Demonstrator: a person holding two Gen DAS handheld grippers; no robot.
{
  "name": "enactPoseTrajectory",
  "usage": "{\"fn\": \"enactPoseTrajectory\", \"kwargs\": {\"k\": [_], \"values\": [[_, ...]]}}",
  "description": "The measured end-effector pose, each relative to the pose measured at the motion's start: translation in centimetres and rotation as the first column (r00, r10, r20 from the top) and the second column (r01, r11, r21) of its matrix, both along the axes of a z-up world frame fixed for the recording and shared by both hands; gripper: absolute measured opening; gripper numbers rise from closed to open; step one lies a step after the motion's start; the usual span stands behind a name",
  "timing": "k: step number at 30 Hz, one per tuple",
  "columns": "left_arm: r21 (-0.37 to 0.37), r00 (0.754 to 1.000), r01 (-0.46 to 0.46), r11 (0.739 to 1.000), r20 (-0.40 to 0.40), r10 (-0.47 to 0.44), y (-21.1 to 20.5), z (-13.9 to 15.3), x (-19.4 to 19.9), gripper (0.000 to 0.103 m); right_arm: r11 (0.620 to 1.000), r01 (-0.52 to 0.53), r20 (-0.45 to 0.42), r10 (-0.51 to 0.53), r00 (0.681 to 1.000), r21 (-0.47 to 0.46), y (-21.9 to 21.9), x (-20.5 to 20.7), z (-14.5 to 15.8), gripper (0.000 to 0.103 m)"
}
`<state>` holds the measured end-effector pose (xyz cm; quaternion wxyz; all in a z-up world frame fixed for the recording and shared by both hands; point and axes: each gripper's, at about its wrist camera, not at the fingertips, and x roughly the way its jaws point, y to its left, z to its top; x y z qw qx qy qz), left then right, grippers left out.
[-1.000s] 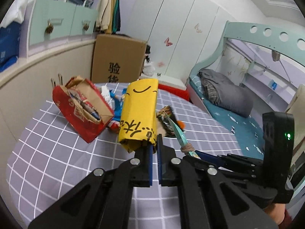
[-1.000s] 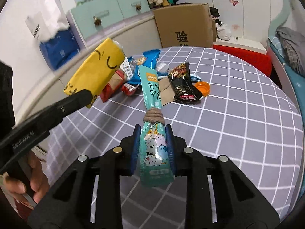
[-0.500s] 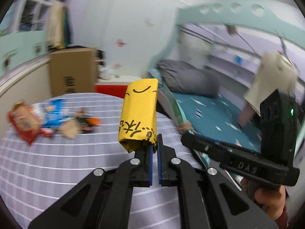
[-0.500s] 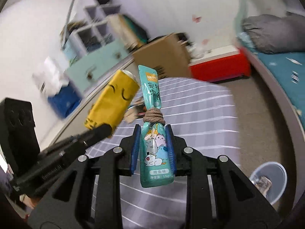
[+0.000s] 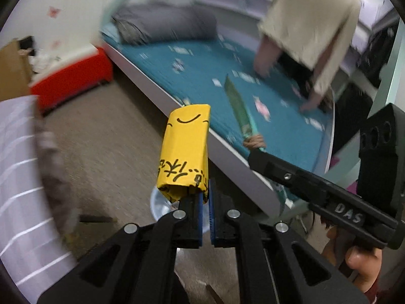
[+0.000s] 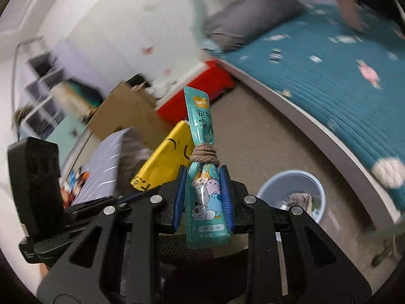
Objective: Collect trash
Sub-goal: 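Carry the yellow box and teal pouch to the bucket, then open both grippers over the bucket to release box and pouch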
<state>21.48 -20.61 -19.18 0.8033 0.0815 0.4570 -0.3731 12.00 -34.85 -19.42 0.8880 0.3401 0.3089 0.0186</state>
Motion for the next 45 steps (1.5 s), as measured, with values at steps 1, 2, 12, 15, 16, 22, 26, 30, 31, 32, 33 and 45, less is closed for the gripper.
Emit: {"fn": "enactPoseTrajectory", "kwargs": {"k": [1, 2, 12, 15, 16, 22, 26, 30, 31, 32, 33, 45], "values": [[0.012, 1.0, 0.009, 1.0, -0.009, -0.009, -1.0, -0.8, 0.3, 0.004, 1.0, 0.021, -0.012, -0.021, 1.0, 0.006, -0.7, -0.2, -0.8, 0.026], [0.029, 0.999, 0.021, 0.999, -0.026, -0.02, -1.9, -1.8, 0.9, 0.004, 0.999, 0.049, -0.025, -0.048, 0.999, 0.014, -1.7, -0.5, -1.8, 0.026], [0.152, 0.99, 0.034, 0.988, -0.138, -0.013, -8.4, -8.8, 5.1, 0.025, 0.989, 0.133, -0.135, -0.124, 0.983, 0.059, -5.6, 0.2, -8.3, 0.026], [0.185, 0.989, 0.006, 0.983, -0.146, 0.022, -8.8, -10.4, 6.0, 0.07, 0.989, 0.135, -0.168, -0.123, 0.978, 0.063, -5.8, 0.6, -9.7, 0.026], [0.196, 0.99, -0.003, 0.981, -0.139, 0.031, -8.7, -10.6, 6.0, 0.07, 0.989, 0.13, -0.18, -0.117, 0.977, 0.065, -5.8, 0.7, -10.1, 0.026], [0.234, 0.987, -0.041, 0.971, -0.14, 0.075, -7.2, -11.6, 6.4, 0.07, 0.992, 0.109, -0.204, -0.093, 0.974, 0.07, -5.0, 1.1, -11.1, 0.026], [0.259, 0.99, -0.064, 0.964, -0.104, 0.094, -6.2, -11.3, 6.5, 0.07, 0.994, 0.09, -0.204, -0.075, 0.976, 0.068, -4.2, 1.6, -10.9, 0.026], [0.283, 0.991, -0.097, 0.954, -0.058, 0.119, -5.4, -10.8, 6.6, 0.07, 0.995, 0.076, -0.2, -0.063, 0.978, 0.061, -3.7, 2.2, -10.7, 0.026], [0.286, 0.992, -0.104, 0.952, -0.045, 0.122, -5.2, -10.6, 6.6, 0.07, 0.996, 0.073, -0.201, -0.06, 0.978, 0.059, -3.6, 2.4, -10.6, 0.027], [0.292, 0.991, -0.114, 0.95, -0.028, 0.127, -5.1, -10.3, 6.6, 0.071, 0.996, 0.07, -0.2, -0.058, 0.978, 0.057, -3.5, 2.6, -10.6, 0.027], [0.299, 0.991, -0.126, 0.946, -0.011, 0.135, -4.8, -10.1, 6.7, 0.071, 0.996, 0.069, -0.2, -0.057, 0.978, 0.054, -3.4, 2.7, -10.6, 0.027], [0.377, 0.973, -0.222, 0.899, 0.146, 0.179, -3.3, -7.9, 6.5, 0.075, 0.995, 0.096, -0.221, -0.092, 0.971, 0.008, -2.6, 4.3, -10.6, 0.072]]}}
